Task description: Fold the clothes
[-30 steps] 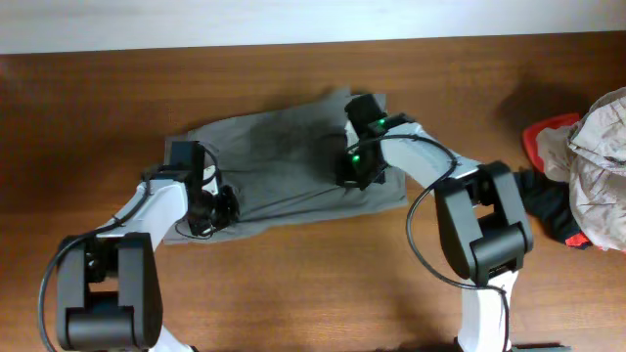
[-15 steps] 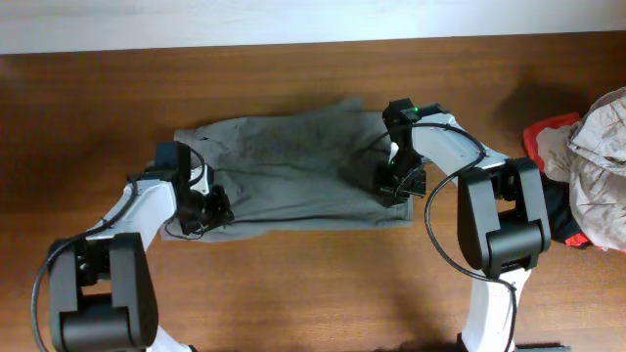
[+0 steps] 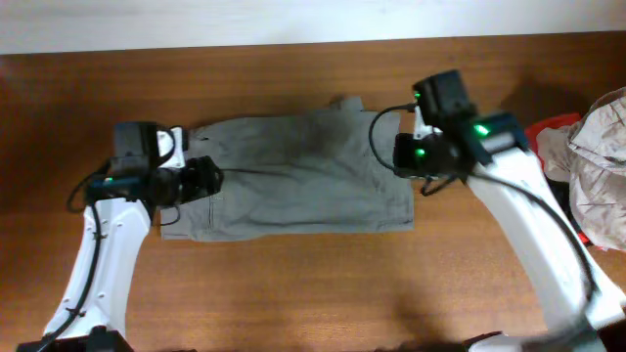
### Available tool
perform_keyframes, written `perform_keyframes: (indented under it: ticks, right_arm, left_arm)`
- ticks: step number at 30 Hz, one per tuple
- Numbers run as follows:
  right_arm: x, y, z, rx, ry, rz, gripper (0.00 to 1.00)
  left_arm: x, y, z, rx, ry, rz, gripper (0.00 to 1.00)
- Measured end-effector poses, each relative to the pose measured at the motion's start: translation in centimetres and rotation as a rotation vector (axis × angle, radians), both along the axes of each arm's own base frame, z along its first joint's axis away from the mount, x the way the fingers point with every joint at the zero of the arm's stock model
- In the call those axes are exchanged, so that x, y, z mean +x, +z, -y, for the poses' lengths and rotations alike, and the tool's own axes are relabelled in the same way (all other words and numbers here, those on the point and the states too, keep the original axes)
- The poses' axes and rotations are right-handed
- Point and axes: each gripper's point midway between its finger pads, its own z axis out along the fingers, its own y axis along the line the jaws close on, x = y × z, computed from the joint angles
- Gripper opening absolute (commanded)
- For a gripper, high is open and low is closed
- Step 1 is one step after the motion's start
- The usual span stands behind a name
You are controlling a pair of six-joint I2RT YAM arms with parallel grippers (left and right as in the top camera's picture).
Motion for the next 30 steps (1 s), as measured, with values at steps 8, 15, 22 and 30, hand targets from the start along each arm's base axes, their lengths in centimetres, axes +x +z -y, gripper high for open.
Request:
perform_keyframes:
  ticks: [8,15,22,30]
  right_arm:
    - [-2.1,4.3,1.0,0.002,-0.009,0.113,0.73]
    - [-2.3,4.2,1.2,-0.003,-0.011,0.104,0.73]
    - [-2.3,4.1,1.2,-0.004,-0.011,0.103,0.72]
    - [-1.9,4.4,1.1,-0.001,-0.012,0.123,0.71]
  left_arm:
    - [-1.3,-2.3,-9.1,-0.072,0.335,-0.109,0.99]
    - [-2.2,-7.8,-10.5,-0.162,0.378,-0.269,0.99]
    - [-2.0,-11.1,-9.9,-0.198,0.329,-0.325,0.98]
    - [0.0,-10.9,-9.3,-0.235,0.240,-0.227,0.60]
